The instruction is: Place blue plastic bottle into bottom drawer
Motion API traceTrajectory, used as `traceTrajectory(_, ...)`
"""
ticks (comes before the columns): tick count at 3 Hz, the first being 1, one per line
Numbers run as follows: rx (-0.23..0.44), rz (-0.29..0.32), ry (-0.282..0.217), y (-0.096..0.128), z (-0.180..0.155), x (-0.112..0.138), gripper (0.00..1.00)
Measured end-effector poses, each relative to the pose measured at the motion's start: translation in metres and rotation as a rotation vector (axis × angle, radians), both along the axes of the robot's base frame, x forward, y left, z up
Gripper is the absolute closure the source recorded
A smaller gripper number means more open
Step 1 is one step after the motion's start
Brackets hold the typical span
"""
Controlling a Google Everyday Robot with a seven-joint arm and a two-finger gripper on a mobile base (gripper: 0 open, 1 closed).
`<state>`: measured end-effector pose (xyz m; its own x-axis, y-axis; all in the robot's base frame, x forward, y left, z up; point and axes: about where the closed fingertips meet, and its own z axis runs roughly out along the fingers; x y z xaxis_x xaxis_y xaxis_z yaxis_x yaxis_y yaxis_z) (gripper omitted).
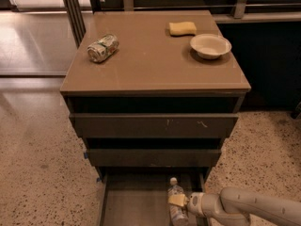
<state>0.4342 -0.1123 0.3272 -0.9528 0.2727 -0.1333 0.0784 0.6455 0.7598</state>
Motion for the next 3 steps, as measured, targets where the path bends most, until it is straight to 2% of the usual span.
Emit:
traceTrajectory(1, -0.038, 0.030, 0.049, 0.012, -0.034, 0.010, 1.00)
traceTrajectory(2, -0.065, 0.053, 0.058, 0.022, -0.055, 0.030, 1.00)
traceTrajectory(3, -0.048, 0.039, 0.064, 0.022, -0.070, 0.047, 1.00)
